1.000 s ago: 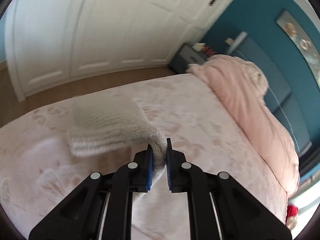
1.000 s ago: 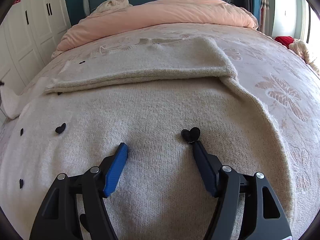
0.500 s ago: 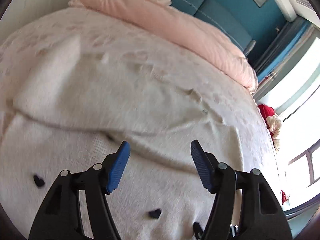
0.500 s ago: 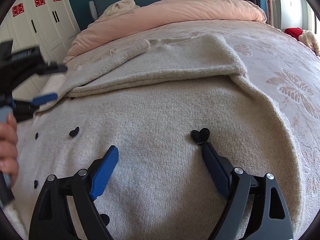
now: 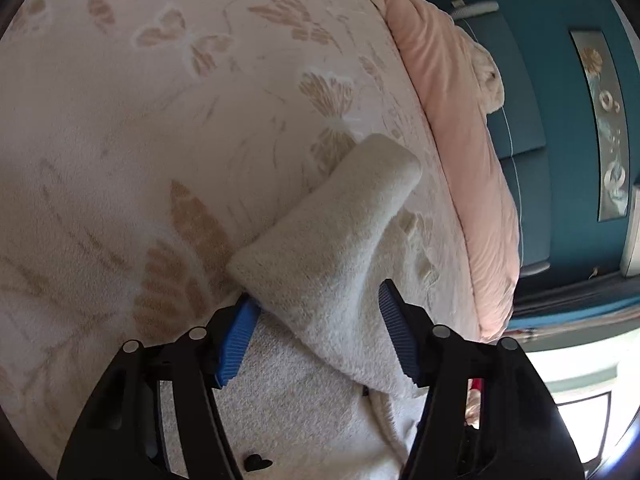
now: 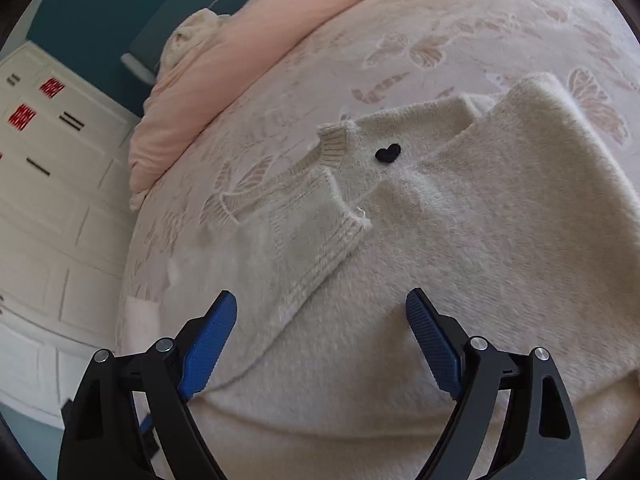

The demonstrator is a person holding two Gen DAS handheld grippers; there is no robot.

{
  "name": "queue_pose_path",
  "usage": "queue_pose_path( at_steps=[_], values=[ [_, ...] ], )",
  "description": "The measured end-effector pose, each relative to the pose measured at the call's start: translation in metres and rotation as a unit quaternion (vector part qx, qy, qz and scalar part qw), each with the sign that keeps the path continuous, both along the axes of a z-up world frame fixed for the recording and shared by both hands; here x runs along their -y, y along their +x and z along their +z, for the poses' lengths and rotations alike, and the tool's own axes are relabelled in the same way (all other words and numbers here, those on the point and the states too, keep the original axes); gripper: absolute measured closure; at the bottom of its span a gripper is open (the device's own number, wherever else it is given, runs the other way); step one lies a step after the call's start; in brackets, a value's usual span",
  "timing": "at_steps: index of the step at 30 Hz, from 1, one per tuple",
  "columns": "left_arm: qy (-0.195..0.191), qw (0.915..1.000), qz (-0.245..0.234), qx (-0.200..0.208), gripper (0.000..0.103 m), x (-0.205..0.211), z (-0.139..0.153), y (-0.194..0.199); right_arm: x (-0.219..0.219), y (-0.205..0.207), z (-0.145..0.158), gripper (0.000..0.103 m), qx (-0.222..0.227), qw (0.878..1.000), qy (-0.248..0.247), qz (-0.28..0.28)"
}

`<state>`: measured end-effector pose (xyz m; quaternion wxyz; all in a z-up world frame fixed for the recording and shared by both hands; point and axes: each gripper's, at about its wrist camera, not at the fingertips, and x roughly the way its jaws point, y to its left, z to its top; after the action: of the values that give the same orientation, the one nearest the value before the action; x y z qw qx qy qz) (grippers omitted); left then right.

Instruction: Fold small clothes

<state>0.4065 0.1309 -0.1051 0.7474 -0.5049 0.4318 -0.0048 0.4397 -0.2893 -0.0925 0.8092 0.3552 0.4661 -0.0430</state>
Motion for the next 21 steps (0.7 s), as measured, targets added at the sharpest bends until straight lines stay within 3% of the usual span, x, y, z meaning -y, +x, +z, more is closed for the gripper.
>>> queue_pose_path(
  at_steps=[2, 3, 4, 5, 7, 9, 10, 11, 12, 14, 15, 17, 19, 21],
  values=[
    [-0.005, 1.0000, 0.002, -0.001, 0.054, -0.001, -0.001, 0.002, -0.013, 0.010, 0.007, 0.021, 0.011, 0.999, -0.044, -0.004],
    [-0.001, 1.0000, 0.003, -0.003, 0.070, -0.001, -0.001, 0.004, -0.018, 0.016, 0.011, 0.053, 0.017, 0.999, -0.046, 0.006],
    [0.000, 1.0000, 0.005, 0.000, 0.080, -0.003, 0.000, 0.003, -0.019, 0.021, 0.018, 0.094, 0.021, 0.999, -0.026, 0.013],
    [0.002, 0.9999, 0.011, 0.003, 0.090, -0.005, 0.002, 0.003, -0.013, 0.016, 0.034, 0.095, 0.061, 0.998, 0.005, 0.003],
    [0.005, 0.9994, 0.027, 0.020, 0.096, -0.011, 0.014, 0.002, -0.003, -0.010, 0.084, 0.096, 0.173, 0.985, 0.018, -0.015],
    [0.026, 0.9981, 0.027, 0.049, 0.096, -0.012, 0.031, 0.001, 0.006, -0.050, 0.121, 0.097, 0.255, 0.966, -0.023, -0.024],
    [0.041, 0.9971, 0.020, 0.060, 0.096, -0.010, 0.036, 0.001, 0.011, -0.066, 0.124, 0.097, 0.263, 0.962, -0.060, -0.031],
    [0.051, 0.9963, 0.008, 0.069, 0.096, -0.005, 0.039, 0.003, 0.016, -0.073, 0.113, 0.097, 0.241, 0.966, -0.091, -0.037],
    [0.062, 0.9957, -0.009, 0.068, 0.096, 0.002, 0.037, 0.006, 0.022, -0.071, 0.087, 0.097, 0.191, 0.975, -0.107, -0.033],
    [0.086, 0.9949, -0.028, 0.044, 0.096, 0.016, 0.024, 0.013, 0.033, -0.060, 0.020, 0.097, 0.054, 0.992, -0.117, -0.011],
    [0.099, 0.9942, -0.033, 0.023, 0.096, 0.022, 0.014, 0.015, 0.038, -0.065, 0.003, 0.097, 0.033, 0.993, -0.109, -0.010],
    [0.114, 0.9929, -0.035, -0.008, 0.096, 0.030, -0.002, 0.012, 0.047, -0.084, 0.015, 0.097, 0.089, 0.993, -0.066, -0.034],
    [0.125, 0.9916, -0.034, 0.000, 0.096, 0.032, -0.004, 0.006, 0.051, -0.093, 0.034, 0.097, 0.137, 0.989, -0.049, -0.038],
    [0.147, 0.9880, -0.047, 0.007, 0.096, 0.036, -0.002, 0.006, 0.049, -0.085, 0.026, 0.097, 0.114, 0.990, -0.083, -0.024]
  ],
)
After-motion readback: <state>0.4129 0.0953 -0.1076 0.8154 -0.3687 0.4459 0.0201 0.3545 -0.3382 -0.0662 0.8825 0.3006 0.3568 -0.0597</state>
